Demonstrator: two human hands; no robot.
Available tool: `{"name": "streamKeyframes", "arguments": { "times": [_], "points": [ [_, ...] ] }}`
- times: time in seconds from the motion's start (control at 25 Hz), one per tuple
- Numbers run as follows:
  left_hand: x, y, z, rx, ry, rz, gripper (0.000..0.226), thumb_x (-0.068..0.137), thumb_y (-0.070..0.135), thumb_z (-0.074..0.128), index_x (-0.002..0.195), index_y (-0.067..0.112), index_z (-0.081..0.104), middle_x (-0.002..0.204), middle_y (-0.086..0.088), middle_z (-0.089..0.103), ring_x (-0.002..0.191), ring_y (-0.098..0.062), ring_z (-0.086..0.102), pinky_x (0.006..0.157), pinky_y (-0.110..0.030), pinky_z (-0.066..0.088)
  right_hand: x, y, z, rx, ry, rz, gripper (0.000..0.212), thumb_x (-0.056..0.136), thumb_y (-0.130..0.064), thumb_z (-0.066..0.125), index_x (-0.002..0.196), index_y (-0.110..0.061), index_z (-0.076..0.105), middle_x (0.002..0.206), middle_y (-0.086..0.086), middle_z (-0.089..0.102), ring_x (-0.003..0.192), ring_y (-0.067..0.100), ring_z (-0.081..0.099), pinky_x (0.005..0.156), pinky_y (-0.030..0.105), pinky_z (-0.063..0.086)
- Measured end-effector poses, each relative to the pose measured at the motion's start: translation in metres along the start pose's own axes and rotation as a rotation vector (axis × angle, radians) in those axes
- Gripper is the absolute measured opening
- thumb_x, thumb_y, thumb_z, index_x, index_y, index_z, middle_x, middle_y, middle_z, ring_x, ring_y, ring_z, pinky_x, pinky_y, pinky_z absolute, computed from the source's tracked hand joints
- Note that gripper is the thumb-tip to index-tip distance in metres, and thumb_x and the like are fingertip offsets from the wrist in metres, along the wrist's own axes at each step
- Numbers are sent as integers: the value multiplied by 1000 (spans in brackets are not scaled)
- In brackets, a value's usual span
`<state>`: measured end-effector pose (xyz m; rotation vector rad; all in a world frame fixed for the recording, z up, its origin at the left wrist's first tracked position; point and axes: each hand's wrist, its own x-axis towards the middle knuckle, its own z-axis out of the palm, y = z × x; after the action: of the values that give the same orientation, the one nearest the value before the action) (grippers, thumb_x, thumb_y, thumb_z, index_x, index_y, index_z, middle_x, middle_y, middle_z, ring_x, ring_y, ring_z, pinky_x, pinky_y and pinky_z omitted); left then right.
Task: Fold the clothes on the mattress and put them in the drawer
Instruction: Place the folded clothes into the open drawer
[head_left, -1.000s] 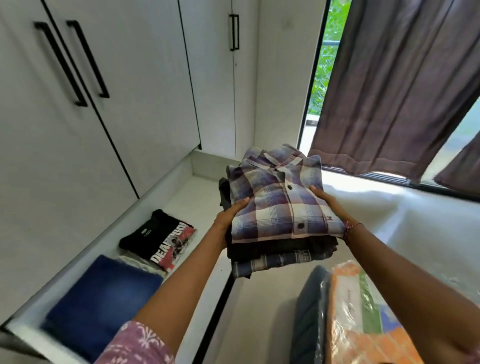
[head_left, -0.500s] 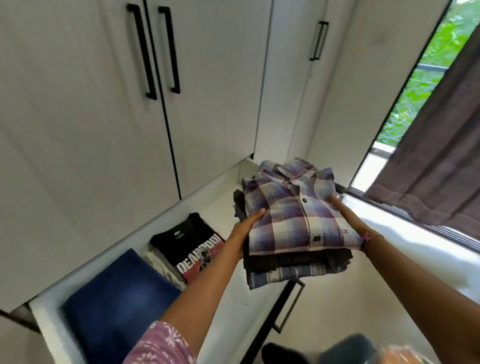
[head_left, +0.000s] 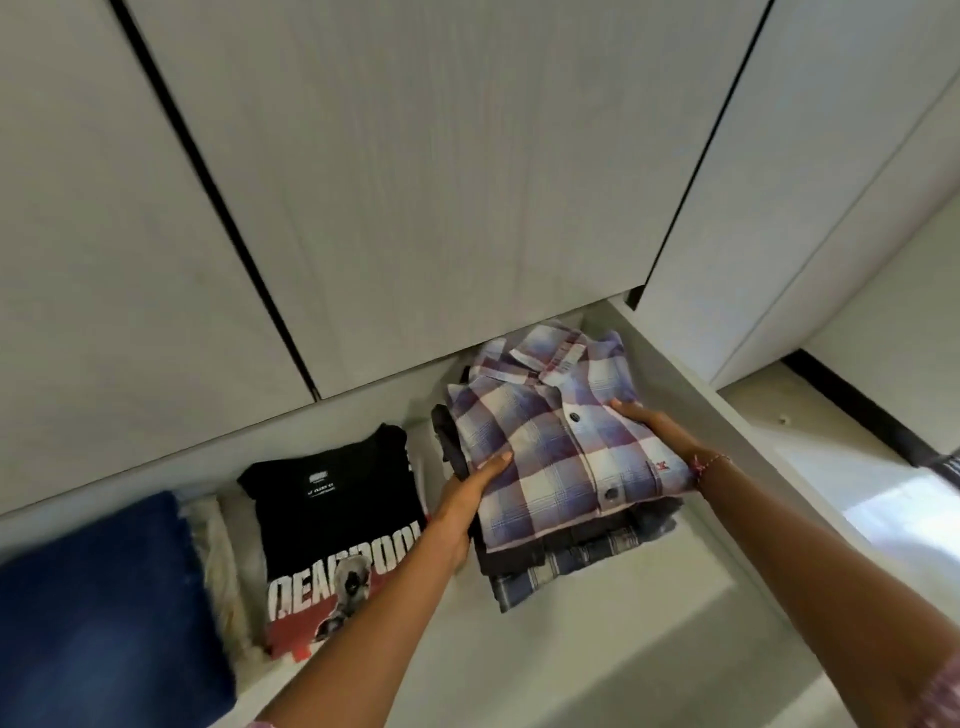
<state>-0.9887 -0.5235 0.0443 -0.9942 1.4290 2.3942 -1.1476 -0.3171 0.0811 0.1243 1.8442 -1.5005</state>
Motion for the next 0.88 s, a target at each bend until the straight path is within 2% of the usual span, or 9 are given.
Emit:
{"name": "streamKeyframes", "arguments": {
  "times": [0.12,0.2,0.24,0.36,0.44,0.52,0.6,0.72,0.88],
  "points": [
    [34,-7,-10,-23,73,54,70,62,45,78,125,22,59,115,-7,69,106,-27,66,98,-48,48,57,9,2,-65,-138,15,35,89,-42,56,113,-16,57,103,8,67,94,24,65,79,37,53],
    [50,-13,-13,25,189,87,87,52,51,80,130,23,54,120,-6,66,108,-25,63,98,-48,49,79,17,7,-167,-190,-11,46,86,-43,60,123,-17,54,115,11,66,106,30,63,93,47,50],
    [56,-16,-13,93,254,104,96,48,54,80,134,22,50,126,-6,63,112,-25,61,99,-47,48,87,24,9,-173,-184,-30,49,84,-44,62,124,-18,54,117,10,66,106,29,63,93,47,50],
    [67,-22,-8,259,439,92,120,57,55,81,150,14,16,146,-10,43,131,-30,45,106,-48,40,93,31,17,-257,-78,-109,62,84,-50,61,135,-19,45,123,4,62,112,27,61,91,42,51],
    [64,-20,-1,431,516,148,123,69,52,77,151,14,-7,156,-12,23,140,-32,30,112,-49,31,88,32,22,-504,93,-170,69,89,-55,52,143,-19,31,137,9,52,121,32,54,101,49,45],
    [57,-14,5,724,578,244,116,77,55,67,150,13,-12,159,-12,7,145,-31,15,115,-48,22,78,31,29,-850,283,-217,73,92,-59,41,149,-21,17,150,13,34,132,37,40,108,54,35],
    [39,-12,11,1023,591,320,104,86,57,56,150,11,-11,160,-12,0,147,-28,4,116,-46,14,49,34,42,-1018,465,-292,75,93,-60,35,151,-22,7,158,11,15,142,35,21,113,54,21],
    [-18,-44,21,1427,492,494,90,92,46,53,151,8,-3,159,-15,4,147,-29,3,117,-47,12,-15,65,80,-898,638,-391,70,96,-56,31,153,-20,7,160,10,3,147,31,9,118,50,13],
    [-141,-124,-4,1647,330,789,85,66,44,82,137,9,49,142,-16,47,131,-30,45,101,-51,41,-127,139,156,-948,739,-320,68,95,-58,16,152,-24,4,161,7,-3,148,25,-2,118,50,2]
  ]
}}
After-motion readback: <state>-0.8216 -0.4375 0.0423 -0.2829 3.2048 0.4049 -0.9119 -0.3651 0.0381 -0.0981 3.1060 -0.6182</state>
